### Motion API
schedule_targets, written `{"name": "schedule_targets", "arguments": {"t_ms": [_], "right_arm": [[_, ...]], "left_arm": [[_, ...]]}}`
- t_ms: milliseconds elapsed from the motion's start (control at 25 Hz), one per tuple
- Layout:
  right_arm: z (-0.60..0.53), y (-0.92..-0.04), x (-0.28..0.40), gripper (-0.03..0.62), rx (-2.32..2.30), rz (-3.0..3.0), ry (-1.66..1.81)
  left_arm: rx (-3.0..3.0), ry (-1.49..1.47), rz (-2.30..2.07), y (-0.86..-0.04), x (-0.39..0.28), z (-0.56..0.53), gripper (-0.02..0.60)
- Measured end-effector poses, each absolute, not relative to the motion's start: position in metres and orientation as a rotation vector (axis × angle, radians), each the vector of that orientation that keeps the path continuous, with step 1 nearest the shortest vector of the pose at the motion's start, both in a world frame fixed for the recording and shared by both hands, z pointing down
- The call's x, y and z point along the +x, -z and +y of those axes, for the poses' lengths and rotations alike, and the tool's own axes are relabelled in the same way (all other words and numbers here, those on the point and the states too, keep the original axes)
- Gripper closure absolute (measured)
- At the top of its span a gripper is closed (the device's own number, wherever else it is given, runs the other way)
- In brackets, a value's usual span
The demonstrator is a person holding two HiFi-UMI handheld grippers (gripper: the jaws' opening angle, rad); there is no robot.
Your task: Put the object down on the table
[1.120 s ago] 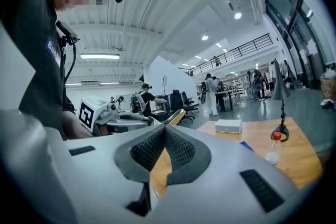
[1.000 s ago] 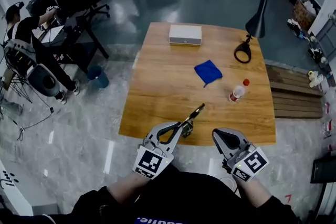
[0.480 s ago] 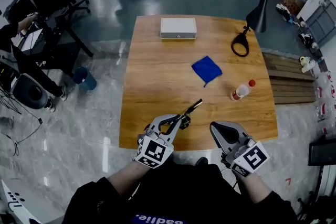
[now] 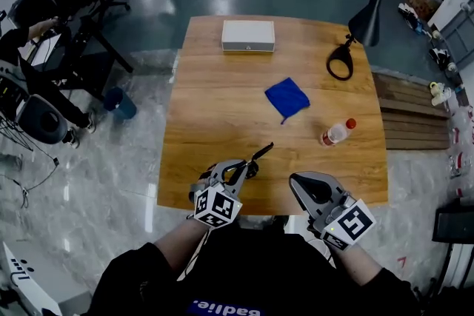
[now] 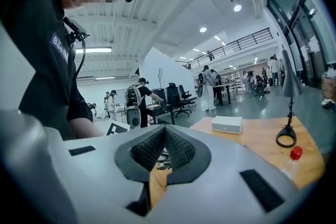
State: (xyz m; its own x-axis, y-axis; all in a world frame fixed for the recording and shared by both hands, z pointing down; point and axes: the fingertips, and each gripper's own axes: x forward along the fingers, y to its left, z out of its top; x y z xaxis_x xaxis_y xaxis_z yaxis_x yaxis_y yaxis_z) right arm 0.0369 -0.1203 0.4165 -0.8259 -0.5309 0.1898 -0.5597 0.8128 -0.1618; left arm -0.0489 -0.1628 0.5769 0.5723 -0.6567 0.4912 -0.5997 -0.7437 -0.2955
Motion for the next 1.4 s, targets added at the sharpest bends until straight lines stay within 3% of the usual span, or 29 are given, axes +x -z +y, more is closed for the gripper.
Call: {"name": "schedule_targets", "arguments": {"t_ms": [800, 1400], "right_arm": [[-0.108, -0.415, 0.088, 0.589, 0.886, -2.863, -0.335], [-0.105, -0.421, 0.090, 0.589, 0.891, -2.838, -0.338]], "left_arm": [[-2.473, 1.440, 0.865, -0.718, -0.016, -0.172, 0.559], [-2.476, 1.536, 0.762, -0.750, -0.013, -0.161, 0.558]]}}
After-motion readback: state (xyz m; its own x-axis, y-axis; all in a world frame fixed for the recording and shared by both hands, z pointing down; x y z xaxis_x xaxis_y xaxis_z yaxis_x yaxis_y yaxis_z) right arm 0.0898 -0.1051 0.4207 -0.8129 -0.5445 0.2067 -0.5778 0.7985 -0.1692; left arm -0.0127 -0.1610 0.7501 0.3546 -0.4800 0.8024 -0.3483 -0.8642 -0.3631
